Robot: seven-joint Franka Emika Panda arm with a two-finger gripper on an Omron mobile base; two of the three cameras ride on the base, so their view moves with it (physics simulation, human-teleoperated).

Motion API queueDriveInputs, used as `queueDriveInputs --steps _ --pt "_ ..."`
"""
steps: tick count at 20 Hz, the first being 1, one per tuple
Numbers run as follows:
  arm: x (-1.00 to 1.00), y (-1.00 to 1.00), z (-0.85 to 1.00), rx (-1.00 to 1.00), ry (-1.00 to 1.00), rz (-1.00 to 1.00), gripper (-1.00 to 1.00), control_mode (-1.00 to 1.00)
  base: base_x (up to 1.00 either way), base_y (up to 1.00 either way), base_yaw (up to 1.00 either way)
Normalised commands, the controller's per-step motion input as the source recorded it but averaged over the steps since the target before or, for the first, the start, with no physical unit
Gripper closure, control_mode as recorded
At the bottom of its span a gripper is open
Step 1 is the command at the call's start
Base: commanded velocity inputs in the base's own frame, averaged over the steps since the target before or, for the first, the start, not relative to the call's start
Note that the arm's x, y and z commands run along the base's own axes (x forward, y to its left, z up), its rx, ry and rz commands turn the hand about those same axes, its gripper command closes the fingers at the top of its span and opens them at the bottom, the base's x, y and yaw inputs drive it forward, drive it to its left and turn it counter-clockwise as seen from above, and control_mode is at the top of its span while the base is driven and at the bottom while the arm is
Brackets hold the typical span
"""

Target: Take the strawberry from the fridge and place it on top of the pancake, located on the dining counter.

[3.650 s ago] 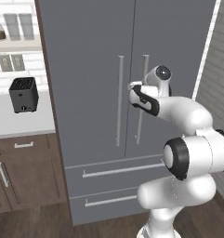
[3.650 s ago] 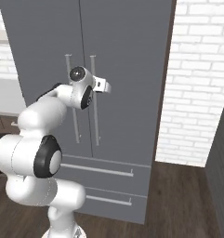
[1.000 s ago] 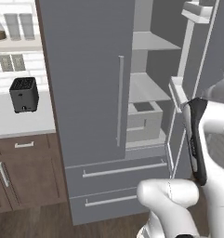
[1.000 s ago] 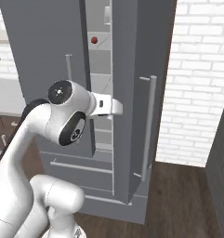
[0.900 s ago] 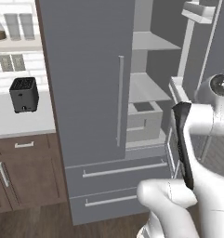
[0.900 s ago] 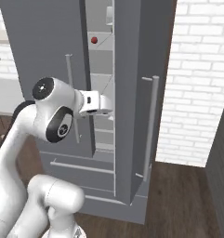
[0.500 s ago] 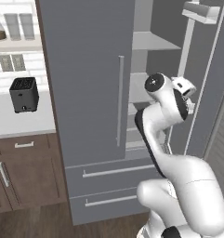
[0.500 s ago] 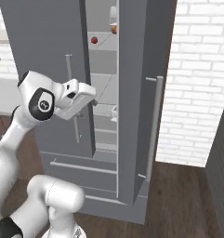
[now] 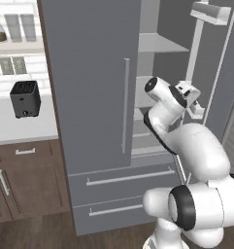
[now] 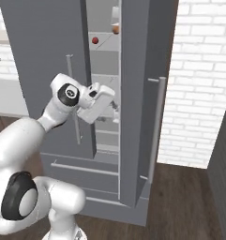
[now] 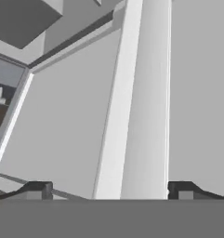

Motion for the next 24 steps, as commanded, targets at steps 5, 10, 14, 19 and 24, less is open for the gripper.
queueDriveInputs --steps 5,10,14,19,24 --pt "0.03 -0.72 -0.13 0.00 0.14 -0.15 -1.00 -1.00 0.00 0.00 0.00" --pt "0.00 -0.65 -0.04 0.00 0.10 -0.13 -1.00 -1.00 0.00 0.00 0.00" --pt "-0.07 -0.31 0.00 0.00 0.00 -0.02 -1.00 -1.00 0.00 0.00 0.00" --pt "-0.15 0.00 0.00 0.00 0.00 0.00 -1.00 -1.00 0.00 0.00 0.00" --pt "-0.37 0.26 0.30 0.00 -0.07 0.00 -1.00 -1.00 0.00 0.00 0.00"
